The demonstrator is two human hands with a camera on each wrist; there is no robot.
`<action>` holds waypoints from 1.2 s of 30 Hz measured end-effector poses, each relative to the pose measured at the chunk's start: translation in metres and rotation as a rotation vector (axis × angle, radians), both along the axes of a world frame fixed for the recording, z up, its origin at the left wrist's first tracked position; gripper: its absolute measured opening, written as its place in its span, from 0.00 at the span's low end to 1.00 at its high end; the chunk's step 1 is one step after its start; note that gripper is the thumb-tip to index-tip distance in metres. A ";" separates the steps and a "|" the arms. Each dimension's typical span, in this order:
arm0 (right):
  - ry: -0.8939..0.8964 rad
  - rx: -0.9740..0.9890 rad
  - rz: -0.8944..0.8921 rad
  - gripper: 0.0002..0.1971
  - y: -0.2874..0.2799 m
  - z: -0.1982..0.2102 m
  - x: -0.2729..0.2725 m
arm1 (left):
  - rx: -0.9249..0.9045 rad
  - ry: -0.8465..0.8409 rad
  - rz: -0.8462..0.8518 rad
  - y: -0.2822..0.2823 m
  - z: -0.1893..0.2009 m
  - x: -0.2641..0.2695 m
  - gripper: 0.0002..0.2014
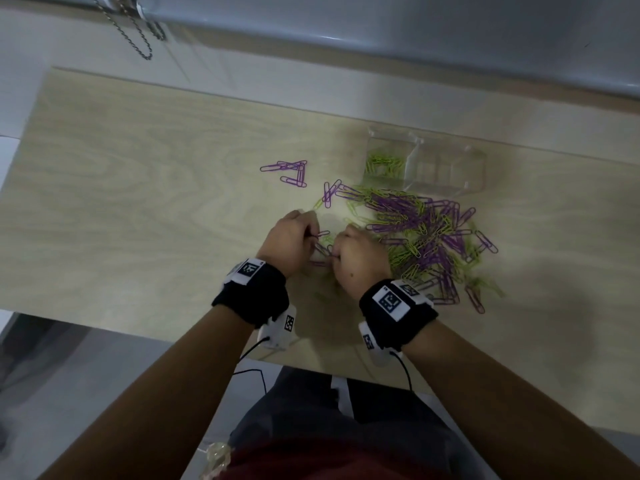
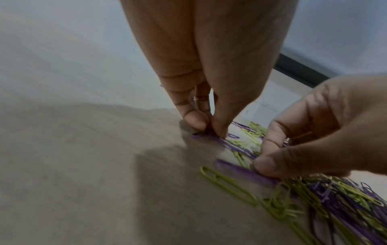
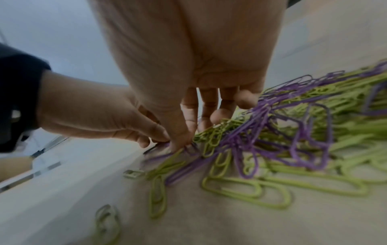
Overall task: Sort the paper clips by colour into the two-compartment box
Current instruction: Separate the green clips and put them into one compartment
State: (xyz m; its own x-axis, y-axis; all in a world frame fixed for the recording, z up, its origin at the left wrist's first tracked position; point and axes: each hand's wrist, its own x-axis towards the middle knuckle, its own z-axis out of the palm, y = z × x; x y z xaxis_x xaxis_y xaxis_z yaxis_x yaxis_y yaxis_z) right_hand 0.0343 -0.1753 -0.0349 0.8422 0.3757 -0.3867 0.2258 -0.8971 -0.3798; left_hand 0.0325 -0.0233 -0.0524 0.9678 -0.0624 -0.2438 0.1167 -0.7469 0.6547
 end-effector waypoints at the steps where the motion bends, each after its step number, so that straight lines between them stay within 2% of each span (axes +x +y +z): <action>1: 0.003 0.038 -0.027 0.04 -0.003 -0.002 -0.001 | 0.008 0.003 -0.005 0.000 0.002 0.001 0.07; 6: -0.012 0.194 -0.088 0.06 -0.018 -0.001 0.003 | 0.064 -0.058 -0.052 0.002 0.008 0.002 0.06; 10: -0.028 0.198 -0.062 0.07 -0.014 0.002 0.008 | -0.115 -0.201 0.211 0.016 0.008 0.005 0.03; 12: -0.035 0.098 -0.028 0.08 -0.008 0.002 0.010 | -0.134 -0.211 0.300 0.026 0.007 0.014 0.04; 14: -0.027 -0.018 -0.004 0.11 -0.005 0.000 0.010 | -0.054 -0.226 0.249 0.033 0.005 0.020 0.07; 16: -0.009 -0.054 -0.029 0.12 -0.005 -0.001 0.010 | 0.027 -0.219 0.100 0.032 0.005 0.020 0.10; 20: 0.006 -0.076 -0.049 0.09 -0.006 -0.003 0.008 | 0.024 -0.058 -0.177 0.020 0.003 0.003 0.11; 23: 0.039 0.021 -0.093 0.06 -0.012 0.000 0.009 | 0.018 0.005 -0.197 0.010 -0.004 -0.006 0.11; 27: 0.123 0.250 -0.259 0.09 -0.025 0.006 0.012 | -0.053 -0.034 -0.179 0.004 -0.003 -0.008 0.07; 30: 0.120 0.344 -0.360 0.08 -0.030 0.011 0.020 | -0.186 -0.001 -0.073 0.008 0.000 -0.009 0.08; 33: 0.142 0.397 -0.418 0.09 -0.029 0.014 0.041 | -0.327 0.069 0.165 0.020 0.001 -0.009 0.10; 36: 0.203 0.505 -0.412 0.07 -0.012 0.020 0.062 | -0.401 0.000 0.391 0.031 0.005 0.003 0.09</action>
State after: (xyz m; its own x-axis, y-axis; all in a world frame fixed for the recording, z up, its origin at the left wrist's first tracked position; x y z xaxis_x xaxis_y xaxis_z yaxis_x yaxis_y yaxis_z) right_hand 0.0962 -0.1869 -0.0150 0.8846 0.2161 -0.4133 -0.2156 -0.5964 -0.7732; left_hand 0.0360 0.0077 -0.0471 0.9375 0.2137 -0.2746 0.3349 -0.3403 0.8787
